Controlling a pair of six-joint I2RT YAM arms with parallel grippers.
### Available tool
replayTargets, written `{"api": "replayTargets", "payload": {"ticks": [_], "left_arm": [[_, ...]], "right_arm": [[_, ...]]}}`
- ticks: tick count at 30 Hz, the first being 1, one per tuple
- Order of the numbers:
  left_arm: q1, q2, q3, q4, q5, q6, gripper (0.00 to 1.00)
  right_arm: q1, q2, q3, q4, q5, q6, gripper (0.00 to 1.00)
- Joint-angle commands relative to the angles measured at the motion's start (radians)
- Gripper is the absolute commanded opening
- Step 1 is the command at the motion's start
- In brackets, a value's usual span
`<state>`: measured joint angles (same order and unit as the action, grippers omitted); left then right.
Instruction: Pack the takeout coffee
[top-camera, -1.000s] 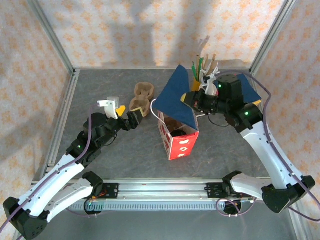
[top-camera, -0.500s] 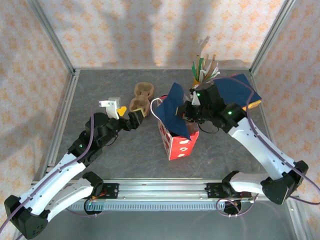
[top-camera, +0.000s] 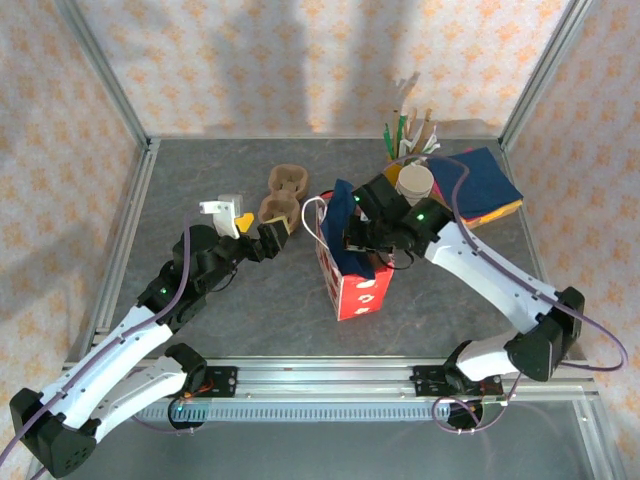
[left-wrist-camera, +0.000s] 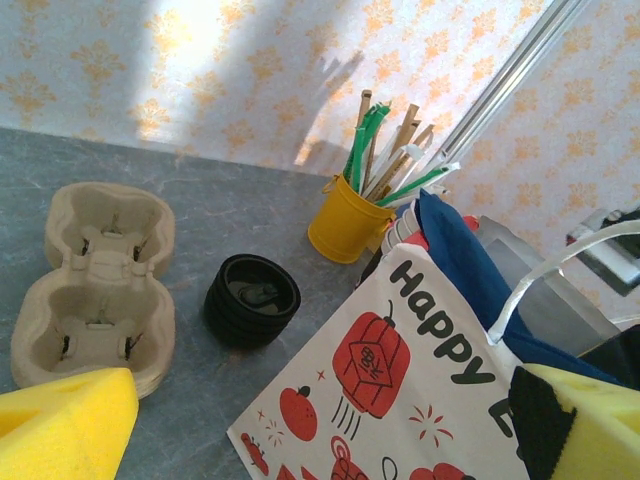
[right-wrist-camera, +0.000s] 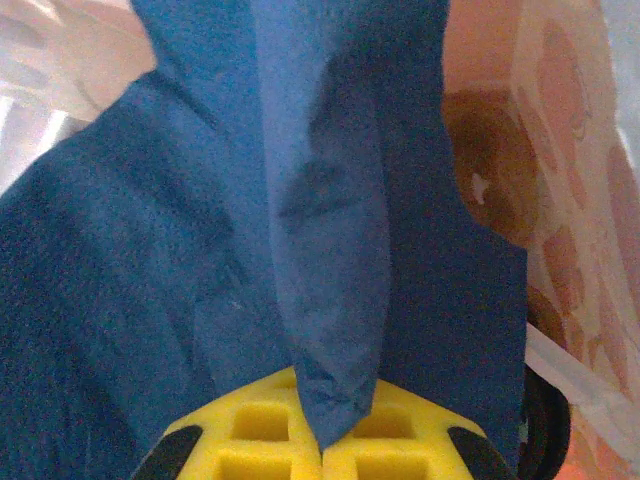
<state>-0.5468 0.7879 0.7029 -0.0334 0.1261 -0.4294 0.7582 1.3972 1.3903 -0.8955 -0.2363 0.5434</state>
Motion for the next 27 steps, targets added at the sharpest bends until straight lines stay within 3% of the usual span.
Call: {"api": "replayTargets", "payload": {"ticks": [1,8,15,21,27], "left_arm": [[0.009,0.004,-0.011,0.032,0.006,-0.004,0.97],[0.009,0.007,-0.019,0.033,-0.003,0.004,0.97],[0.009,0.013,-0.019,0.033,-0.014,0.011,0.97],[0.010,0.009,-0.024,0.029,-0.035,0.019,0.98],[0.010,0.001,-0.031,0.023,-0.043,0.020,0.98]], "right_arm": [[0.007,0.035,0.033,-0.080,0.062,-0.019,0.00],[0.013,0.071,0.069,-0.107,0.063,-0.035,0.03],[0.013,0.072,0.192,-0.108,0.052,-0.072,0.26],[0.013,0.090,0.334,-0.131,0.129,-0.096,0.35],[0.012,0.129,0.409,-0.149,0.156,-0.124,0.35]]}}
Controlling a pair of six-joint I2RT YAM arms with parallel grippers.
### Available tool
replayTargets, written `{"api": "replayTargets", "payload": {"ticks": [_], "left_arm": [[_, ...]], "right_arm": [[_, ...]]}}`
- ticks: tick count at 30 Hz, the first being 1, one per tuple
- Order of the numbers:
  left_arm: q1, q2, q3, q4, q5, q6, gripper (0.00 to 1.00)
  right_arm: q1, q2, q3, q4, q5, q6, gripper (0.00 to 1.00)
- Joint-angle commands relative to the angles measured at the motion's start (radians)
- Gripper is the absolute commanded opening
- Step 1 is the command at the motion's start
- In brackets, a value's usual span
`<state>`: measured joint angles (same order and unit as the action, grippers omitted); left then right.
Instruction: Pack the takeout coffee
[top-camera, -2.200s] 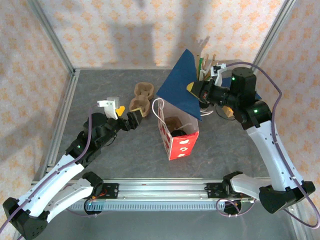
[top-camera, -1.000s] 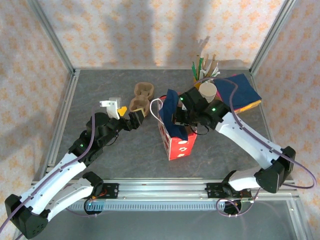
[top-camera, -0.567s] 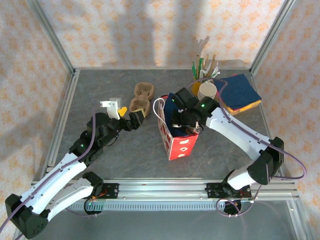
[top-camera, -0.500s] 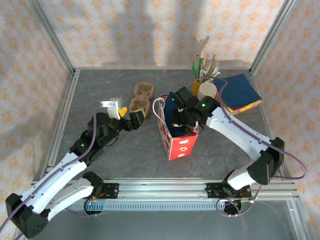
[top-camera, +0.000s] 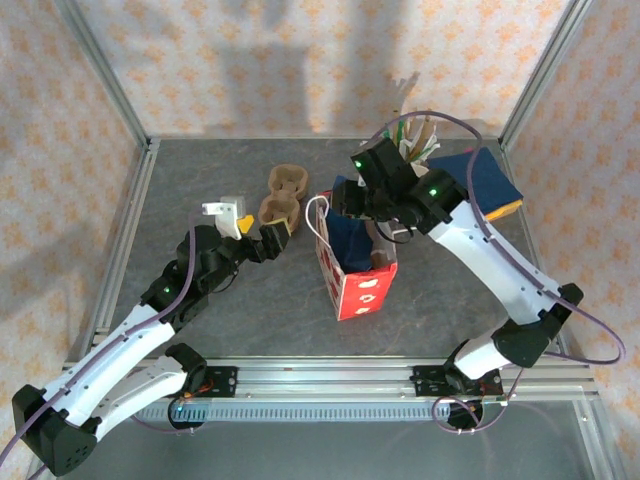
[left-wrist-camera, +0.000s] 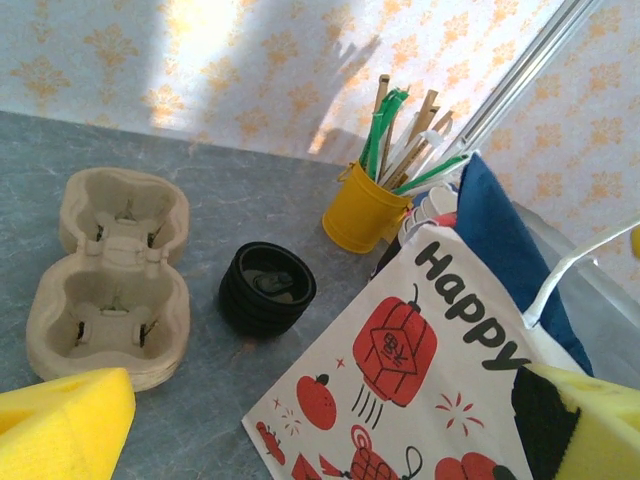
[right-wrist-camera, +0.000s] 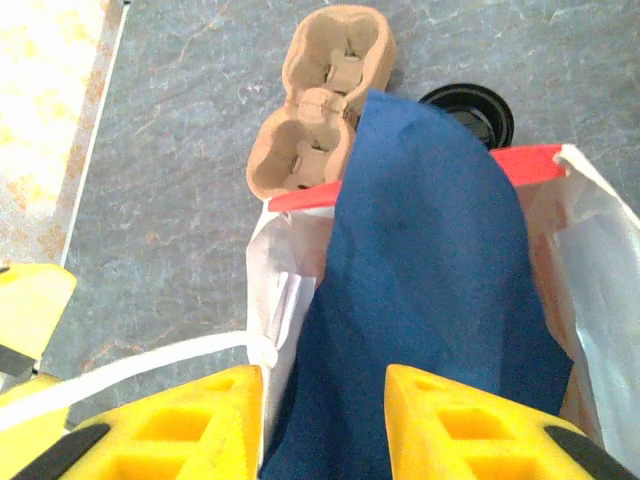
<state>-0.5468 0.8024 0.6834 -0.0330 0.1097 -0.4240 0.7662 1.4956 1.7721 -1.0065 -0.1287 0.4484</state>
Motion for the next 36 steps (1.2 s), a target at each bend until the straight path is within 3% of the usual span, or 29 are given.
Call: {"api": "replayTargets", "payload": {"ticks": [1,10,16,20,28,36], "left_arm": [[0.009,-0.017,-0.013,0.019,-0.030,0.016,0.99],[0.010,-0.028,-0.027,0.017,-0.038,0.012,0.99],[0.010,-0.037,-0.028,0.010,-0.044,0.012,0.99],[0.010,-0.040,-0.030,0.010,-0.048,0.011,0.99],[0.010,-0.047,-0.032,0.007,-0.070,0.005,0.99],[0.008,-0.051,-0.031,-0.004,-0.094,-0.002,0.99]], "right_arm": [[0.005,0.032,0.021,-0.032,0.045,-0.032,0.33],[-0.002,0.051,-0.141,0.086,-0.023,-0.029,0.25],[-0.011,0.053,-0.143,0.094,-0.021,-0.040,0.25],[-0.053,0.019,-0.091,0.103,-0.035,-0.071,0.31],[-0.259,-0.088,-0.004,0.187,0.025,-0.161,0.52],[-0.656,-0.095,-0.095,0.370,-0.017,-0.186,0.68]]}}
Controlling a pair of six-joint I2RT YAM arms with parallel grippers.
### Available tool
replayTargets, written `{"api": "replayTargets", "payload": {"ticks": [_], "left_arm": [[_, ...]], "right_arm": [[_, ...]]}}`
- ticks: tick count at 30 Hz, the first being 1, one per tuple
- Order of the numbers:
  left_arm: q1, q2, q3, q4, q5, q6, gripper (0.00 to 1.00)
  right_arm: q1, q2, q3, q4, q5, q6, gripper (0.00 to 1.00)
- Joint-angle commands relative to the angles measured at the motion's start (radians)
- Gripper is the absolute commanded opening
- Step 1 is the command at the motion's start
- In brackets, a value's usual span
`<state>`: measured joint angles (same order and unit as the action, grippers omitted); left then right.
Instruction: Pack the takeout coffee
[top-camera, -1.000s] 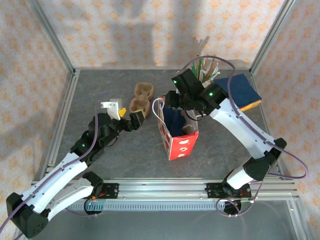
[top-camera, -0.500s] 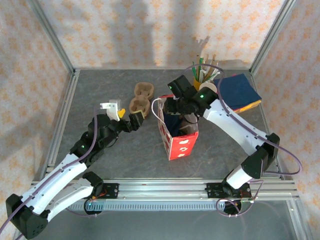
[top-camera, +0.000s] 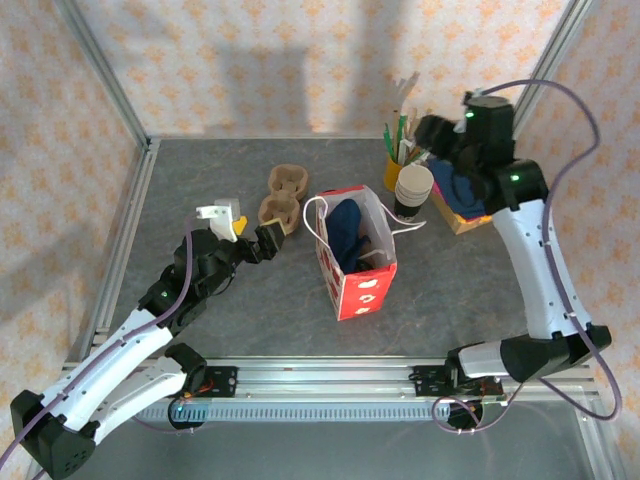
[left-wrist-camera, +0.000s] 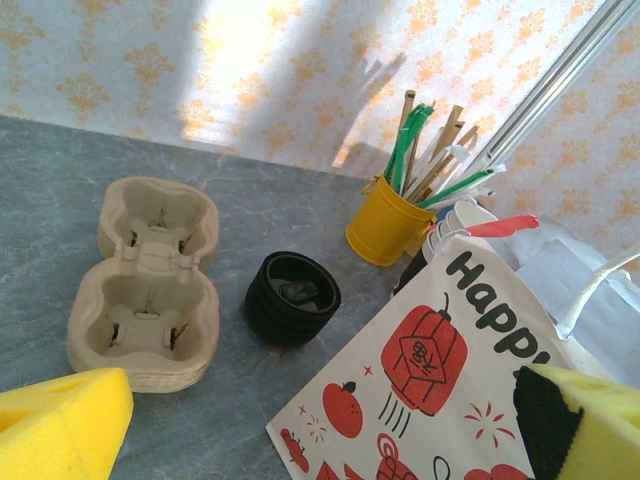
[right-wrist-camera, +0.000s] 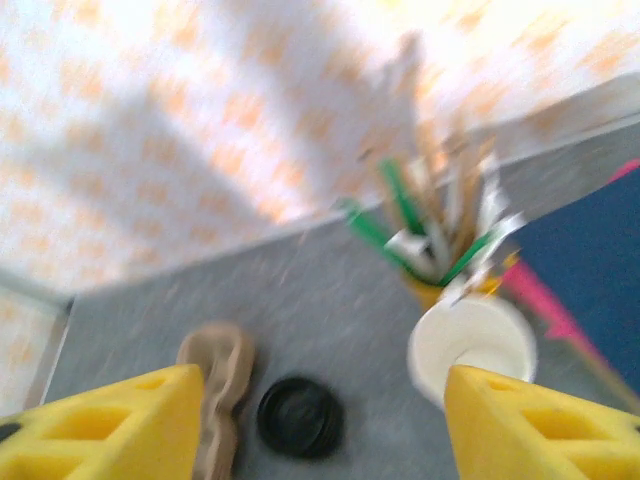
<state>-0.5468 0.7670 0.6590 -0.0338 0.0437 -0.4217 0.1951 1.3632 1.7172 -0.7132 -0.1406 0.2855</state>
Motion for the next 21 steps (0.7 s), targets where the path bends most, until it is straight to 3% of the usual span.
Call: {"api": "replayTargets", "payload": {"ticks": [1,4,10,21], "left_arm": [[0.010,-0.015,-0.006,-0.005,-0.029,-0.005,0.99],[0.010,-0.017,-0.003,-0.014,-0.039,-0.002,0.99],[0.010,-0.016,-0.003,-0.014,-0.041,-0.004,0.99],[0.010,-0.014,-0.012,-0.011,-0.032,-0.012,0.99]], "right_arm": [[-0.127,0.052,-0.051,0.094,-0.010,-0.018,0.68],[-0.244,0.117,-0.072,0.132,-0.057,-0.003,0.70],[-0.370,0.263,-0.137,0.214,-0.007,0.038,0.77],[-0.395,0.595,0.007,0.144,0.044,0.002,0.83]]}}
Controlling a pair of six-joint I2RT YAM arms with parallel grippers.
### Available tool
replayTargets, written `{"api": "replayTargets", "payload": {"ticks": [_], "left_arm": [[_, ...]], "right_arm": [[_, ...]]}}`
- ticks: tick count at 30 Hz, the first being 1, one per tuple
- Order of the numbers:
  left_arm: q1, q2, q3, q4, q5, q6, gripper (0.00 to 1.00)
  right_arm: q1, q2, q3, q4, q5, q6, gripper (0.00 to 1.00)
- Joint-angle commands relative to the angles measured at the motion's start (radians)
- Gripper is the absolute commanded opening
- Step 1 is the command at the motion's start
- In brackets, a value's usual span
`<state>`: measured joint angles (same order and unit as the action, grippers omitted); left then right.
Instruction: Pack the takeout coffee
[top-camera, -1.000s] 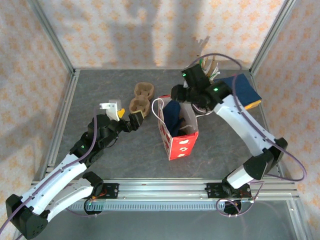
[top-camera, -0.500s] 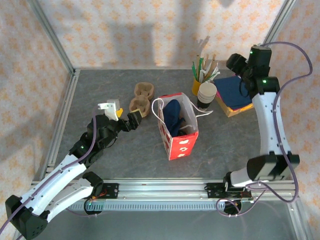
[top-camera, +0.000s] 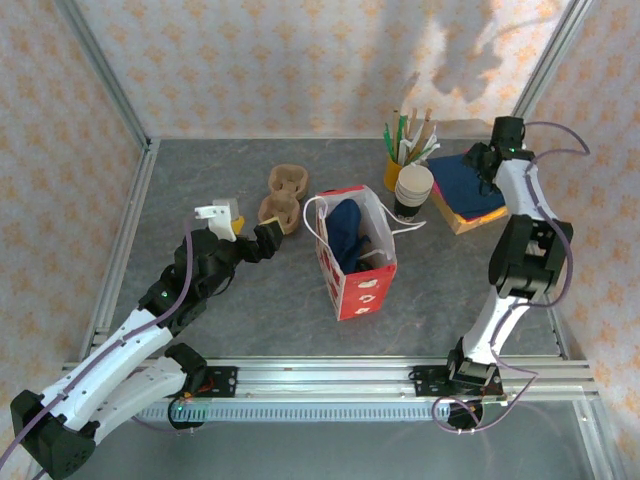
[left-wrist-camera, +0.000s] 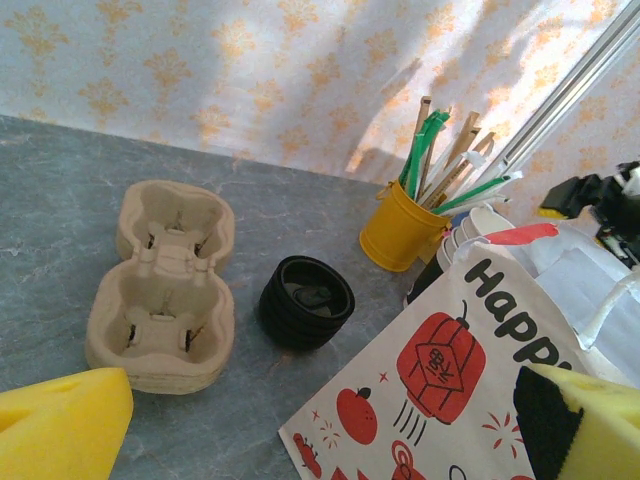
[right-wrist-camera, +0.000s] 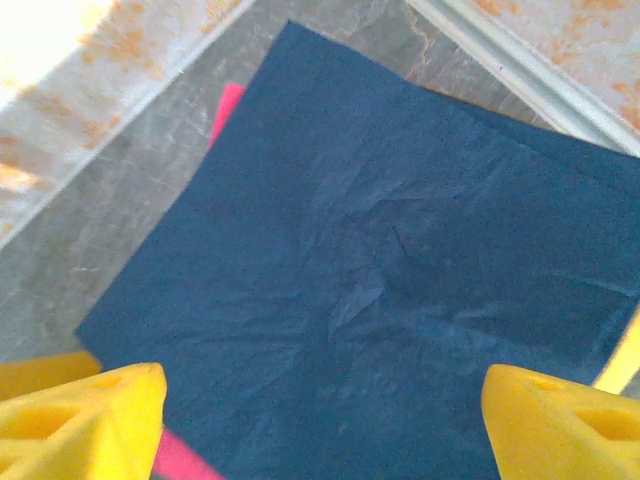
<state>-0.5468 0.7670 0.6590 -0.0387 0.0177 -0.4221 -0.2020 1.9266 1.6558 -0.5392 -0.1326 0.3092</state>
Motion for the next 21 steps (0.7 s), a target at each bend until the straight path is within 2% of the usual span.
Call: {"api": "replayTargets", "payload": {"ticks": [1,11,21], "left_arm": [[0.010,-0.015,-0.012,-0.006,-0.006,-0.011,0.99],[0.010,-0.032,-0.014,-0.023,-0.013,-0.015,0.99],[0.009,-0.032,-0.024,-0.012,-0.010,-0.020,0.99]], "right_arm": [[0.003,0.056,0.084,-0.040,0.035,-0.024,0.84],[0.003,0.221,0.193,-0.104,0.028,-0.035,0.88],[0.003,0.296,0.175,-0.154,0.061,-0.036,0.85]]}}
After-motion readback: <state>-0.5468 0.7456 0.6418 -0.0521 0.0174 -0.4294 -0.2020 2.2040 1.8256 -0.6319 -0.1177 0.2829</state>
